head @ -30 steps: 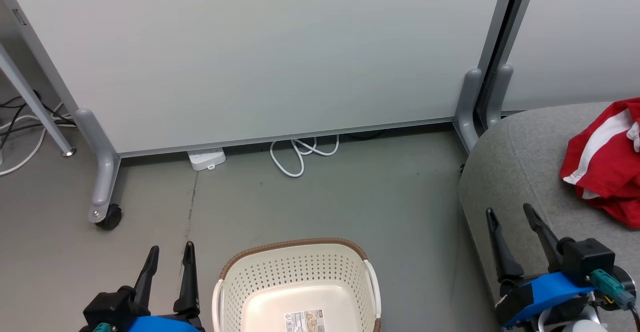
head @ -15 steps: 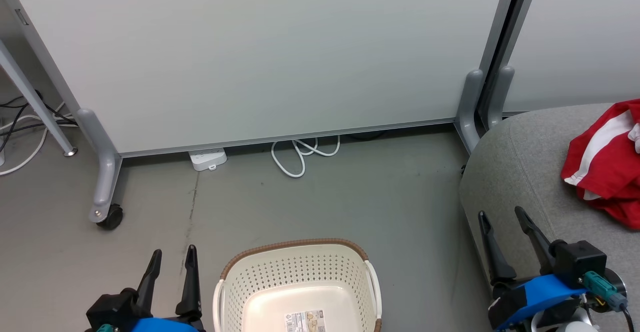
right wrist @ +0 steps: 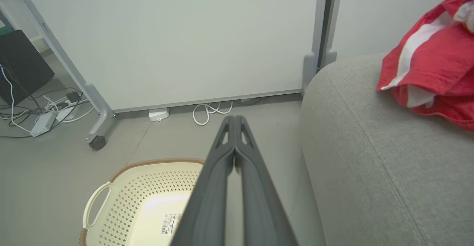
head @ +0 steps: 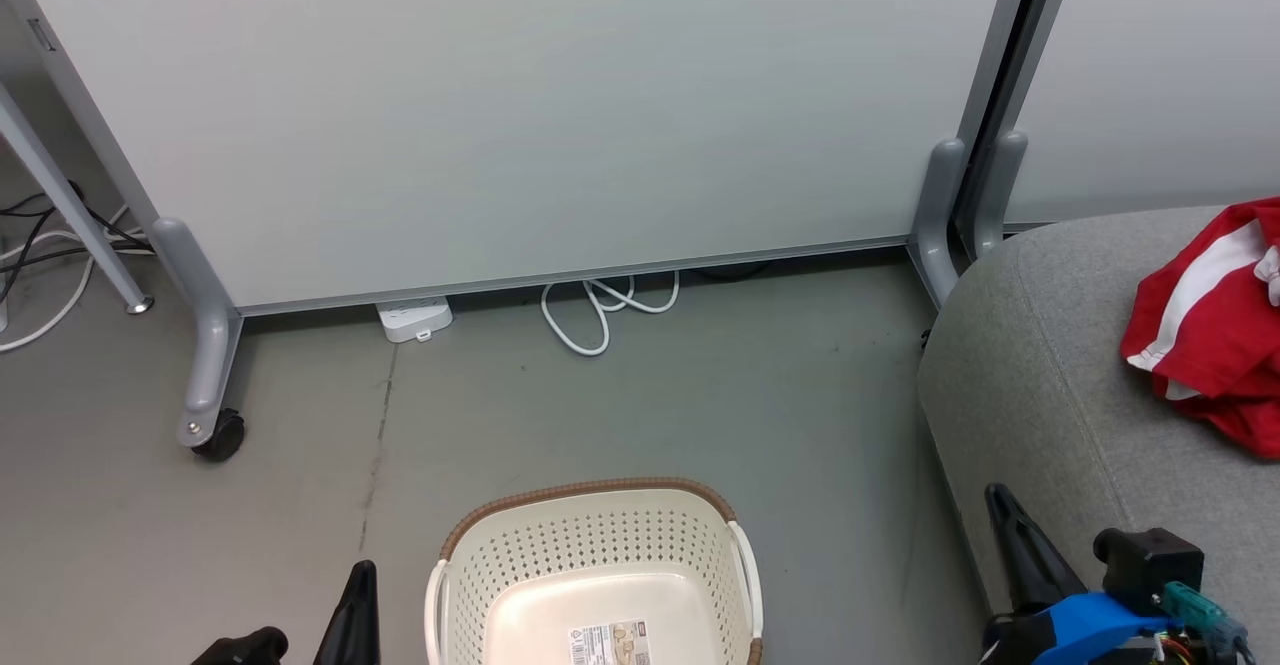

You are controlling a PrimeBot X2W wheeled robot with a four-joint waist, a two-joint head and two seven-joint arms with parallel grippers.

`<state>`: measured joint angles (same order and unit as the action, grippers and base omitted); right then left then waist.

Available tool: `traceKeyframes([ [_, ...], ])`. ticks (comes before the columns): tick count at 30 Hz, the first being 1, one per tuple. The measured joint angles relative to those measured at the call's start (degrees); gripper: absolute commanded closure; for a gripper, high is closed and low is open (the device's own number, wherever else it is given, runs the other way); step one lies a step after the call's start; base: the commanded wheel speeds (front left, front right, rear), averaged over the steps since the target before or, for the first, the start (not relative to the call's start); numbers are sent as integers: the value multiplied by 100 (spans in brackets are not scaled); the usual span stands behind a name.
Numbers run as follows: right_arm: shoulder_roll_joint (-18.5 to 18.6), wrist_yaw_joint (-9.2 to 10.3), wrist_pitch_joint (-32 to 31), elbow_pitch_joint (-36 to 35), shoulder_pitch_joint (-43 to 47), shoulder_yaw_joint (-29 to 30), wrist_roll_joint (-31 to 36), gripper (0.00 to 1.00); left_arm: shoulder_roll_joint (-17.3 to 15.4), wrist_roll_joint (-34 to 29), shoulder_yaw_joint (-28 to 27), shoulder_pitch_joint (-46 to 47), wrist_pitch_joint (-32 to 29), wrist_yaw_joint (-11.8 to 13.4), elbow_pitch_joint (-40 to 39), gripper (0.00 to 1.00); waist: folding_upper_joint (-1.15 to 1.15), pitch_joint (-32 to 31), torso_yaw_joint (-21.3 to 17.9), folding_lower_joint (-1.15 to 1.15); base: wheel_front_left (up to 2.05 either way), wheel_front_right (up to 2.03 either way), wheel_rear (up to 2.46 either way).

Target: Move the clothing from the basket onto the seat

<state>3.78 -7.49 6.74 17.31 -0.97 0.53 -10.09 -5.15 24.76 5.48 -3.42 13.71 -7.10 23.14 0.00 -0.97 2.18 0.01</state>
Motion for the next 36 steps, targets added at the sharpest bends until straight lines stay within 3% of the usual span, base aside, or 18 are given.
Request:
traceKeyframes([
  [36, -36, 1, -544, -130, -137, 243, -3483, 100, 98, 2855, -501, 343, -855, 0, -369, 100, 0, 34, -65, 0, 0, 0, 0],
])
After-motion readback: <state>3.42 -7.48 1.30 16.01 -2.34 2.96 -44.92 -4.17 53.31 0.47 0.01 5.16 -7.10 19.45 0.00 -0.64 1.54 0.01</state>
